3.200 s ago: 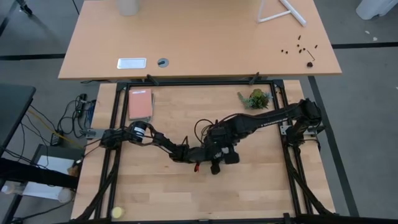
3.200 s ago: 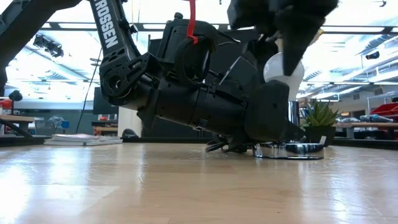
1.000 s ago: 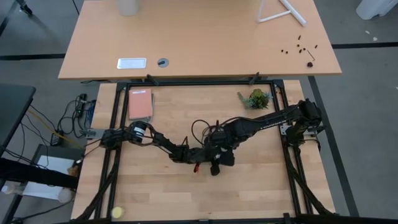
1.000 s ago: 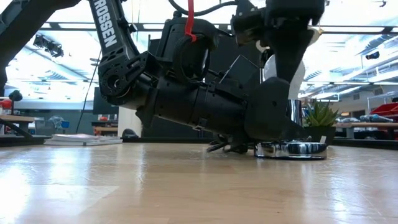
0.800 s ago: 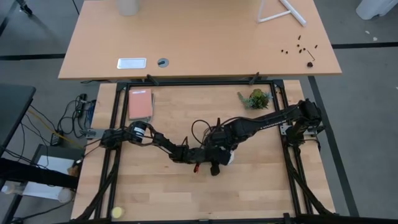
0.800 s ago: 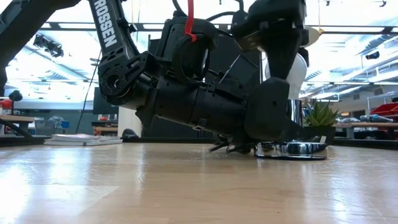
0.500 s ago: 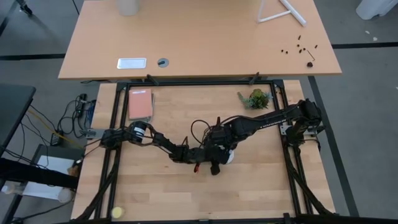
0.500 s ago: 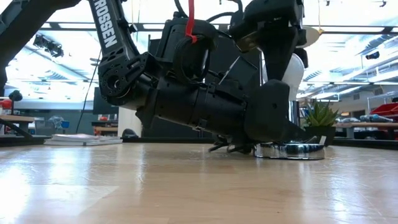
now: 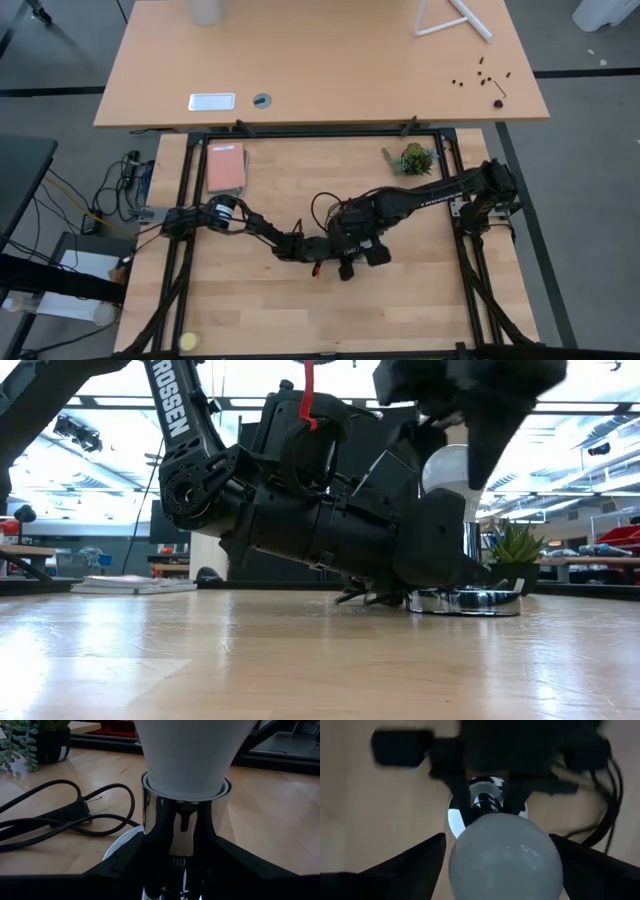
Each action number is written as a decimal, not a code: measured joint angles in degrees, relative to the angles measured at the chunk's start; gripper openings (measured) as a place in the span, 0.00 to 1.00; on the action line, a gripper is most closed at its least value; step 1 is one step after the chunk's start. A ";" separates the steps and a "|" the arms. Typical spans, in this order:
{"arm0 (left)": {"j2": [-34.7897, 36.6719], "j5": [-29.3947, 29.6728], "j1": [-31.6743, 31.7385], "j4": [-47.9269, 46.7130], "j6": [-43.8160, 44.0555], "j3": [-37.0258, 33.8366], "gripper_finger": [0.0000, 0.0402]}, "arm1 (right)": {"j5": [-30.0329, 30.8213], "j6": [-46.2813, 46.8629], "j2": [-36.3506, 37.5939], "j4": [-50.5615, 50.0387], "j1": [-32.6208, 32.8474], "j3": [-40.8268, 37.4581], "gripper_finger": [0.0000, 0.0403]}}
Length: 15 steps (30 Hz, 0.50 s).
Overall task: Screw lightbulb
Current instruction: Insert the white lightbulb into the silver lamp
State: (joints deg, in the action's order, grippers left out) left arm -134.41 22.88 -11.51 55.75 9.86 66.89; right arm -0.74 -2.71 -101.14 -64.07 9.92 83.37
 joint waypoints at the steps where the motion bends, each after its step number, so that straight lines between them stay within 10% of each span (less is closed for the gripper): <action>1: 0.00 -0.01 0.00 0.00 -0.02 0.00 0.49 | 0.58 -3.93 0.00 0.04 0.39 0.00 0.88; 15: 0.00 -0.27 0.00 0.00 -0.21 0.00 0.49 | 2.53 -30.04 0.00 5.00 1.87 -4.16 0.77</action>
State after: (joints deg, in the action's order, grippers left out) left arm -134.41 22.61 -11.51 55.75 9.65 66.89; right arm 1.79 -32.74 -101.14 -59.07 11.79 79.21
